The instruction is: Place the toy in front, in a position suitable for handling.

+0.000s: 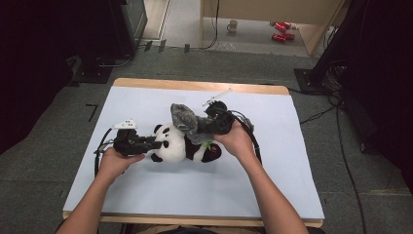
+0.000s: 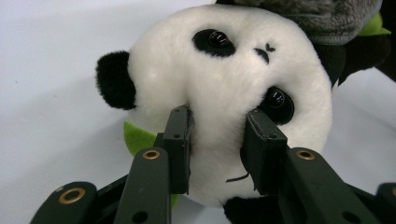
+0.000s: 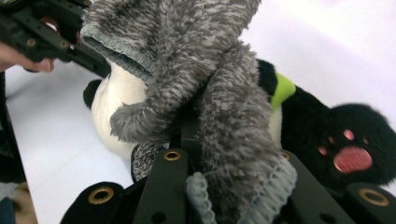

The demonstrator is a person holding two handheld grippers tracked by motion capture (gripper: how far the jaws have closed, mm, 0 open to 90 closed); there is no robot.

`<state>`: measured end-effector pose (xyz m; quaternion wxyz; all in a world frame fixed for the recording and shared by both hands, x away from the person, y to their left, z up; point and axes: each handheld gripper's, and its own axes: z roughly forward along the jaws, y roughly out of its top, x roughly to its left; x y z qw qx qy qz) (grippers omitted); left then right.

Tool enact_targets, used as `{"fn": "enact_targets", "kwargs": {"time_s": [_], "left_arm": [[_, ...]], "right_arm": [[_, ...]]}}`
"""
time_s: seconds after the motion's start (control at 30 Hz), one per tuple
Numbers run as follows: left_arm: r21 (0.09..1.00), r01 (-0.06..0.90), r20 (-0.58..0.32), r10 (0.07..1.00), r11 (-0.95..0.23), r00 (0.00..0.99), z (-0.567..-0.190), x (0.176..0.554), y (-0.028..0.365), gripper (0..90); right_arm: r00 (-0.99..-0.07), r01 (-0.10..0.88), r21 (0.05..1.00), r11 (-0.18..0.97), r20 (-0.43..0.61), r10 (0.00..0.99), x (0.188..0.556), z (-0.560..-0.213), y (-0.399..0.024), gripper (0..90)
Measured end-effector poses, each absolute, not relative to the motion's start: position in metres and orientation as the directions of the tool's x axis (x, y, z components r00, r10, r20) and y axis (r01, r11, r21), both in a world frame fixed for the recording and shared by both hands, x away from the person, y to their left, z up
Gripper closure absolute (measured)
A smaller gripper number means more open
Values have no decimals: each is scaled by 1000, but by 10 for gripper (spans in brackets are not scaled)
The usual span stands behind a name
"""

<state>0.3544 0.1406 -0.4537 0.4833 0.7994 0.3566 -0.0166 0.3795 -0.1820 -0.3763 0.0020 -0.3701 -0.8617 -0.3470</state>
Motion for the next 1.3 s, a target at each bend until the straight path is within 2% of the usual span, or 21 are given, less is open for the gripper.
{"fn": "enact_targets", "kwargs": {"time_s": [0.13,0.23,0.33,0.47,0.6,0.97,1.3], "left_arm": [[760,588,-371,558,-277,742,-454,356,141,652],[756,601,-386,564,-261,730,-455,358,142,652],[754,611,-395,578,-240,714,-455,359,141,654],[750,623,-408,585,-223,701,-454,360,141,655],[747,629,-416,588,-215,694,-455,361,142,655],[734,658,-454,600,-168,659,-454,363,142,660],[736,656,-451,599,-169,661,-454,363,142,659]], "right_arm": [[-712,648,603,465,263,651,377,-377,-199,787],[-687,664,562,494,197,699,377,-381,-215,787],[-663,690,554,466,226,713,377,-388,-233,787],[-634,712,528,462,202,746,375,-392,-249,790],[-621,720,557,415,250,743,374,-382,-258,797],[-650,658,651,378,237,722,373,-330,-237,798],[-688,626,677,387,246,683,380,-316,-200,797]]}}
